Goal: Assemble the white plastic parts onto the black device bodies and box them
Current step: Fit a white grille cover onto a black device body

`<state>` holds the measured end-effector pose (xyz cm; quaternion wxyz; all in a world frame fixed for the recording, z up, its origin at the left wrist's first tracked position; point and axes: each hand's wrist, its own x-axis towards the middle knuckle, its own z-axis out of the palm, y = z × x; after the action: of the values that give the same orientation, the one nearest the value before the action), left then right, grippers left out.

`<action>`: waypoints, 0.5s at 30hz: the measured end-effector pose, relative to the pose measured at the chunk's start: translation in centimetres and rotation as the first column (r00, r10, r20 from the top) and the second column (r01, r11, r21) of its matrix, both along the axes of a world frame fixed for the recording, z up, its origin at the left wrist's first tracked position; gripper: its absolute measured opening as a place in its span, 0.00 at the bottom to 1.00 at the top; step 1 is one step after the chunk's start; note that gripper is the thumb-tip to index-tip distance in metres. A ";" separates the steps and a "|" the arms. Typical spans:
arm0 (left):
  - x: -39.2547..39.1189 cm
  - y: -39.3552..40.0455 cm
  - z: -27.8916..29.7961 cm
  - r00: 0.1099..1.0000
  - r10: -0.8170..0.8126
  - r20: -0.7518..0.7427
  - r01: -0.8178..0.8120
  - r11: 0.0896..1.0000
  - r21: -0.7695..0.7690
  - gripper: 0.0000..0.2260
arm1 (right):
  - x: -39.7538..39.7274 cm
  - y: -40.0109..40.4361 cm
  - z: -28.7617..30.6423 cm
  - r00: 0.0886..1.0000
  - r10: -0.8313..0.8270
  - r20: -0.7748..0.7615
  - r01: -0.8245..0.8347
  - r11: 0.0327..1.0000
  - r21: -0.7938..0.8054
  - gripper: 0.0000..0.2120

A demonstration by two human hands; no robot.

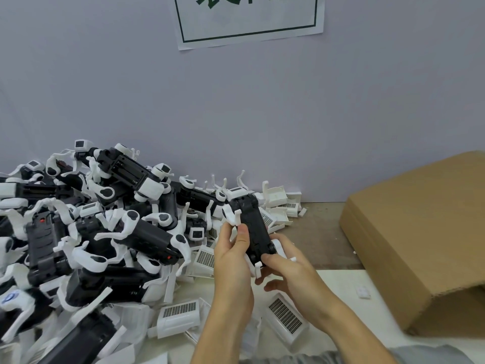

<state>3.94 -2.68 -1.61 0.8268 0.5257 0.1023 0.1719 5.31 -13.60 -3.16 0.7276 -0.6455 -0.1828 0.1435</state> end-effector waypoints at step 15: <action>-0.2 -0.1 0.1 0.996 -0.050 0.067 0.043 0.993 0.107 0.09 | 0.0 -0.3 0.1 1.000 -0.009 -0.010 0.008 1.000 -0.017 0.13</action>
<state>3.71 -2.81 -1.46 0.8047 0.5646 0.0520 0.1759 5.32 -13.85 -3.03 0.7237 -0.6515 -0.1753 0.1450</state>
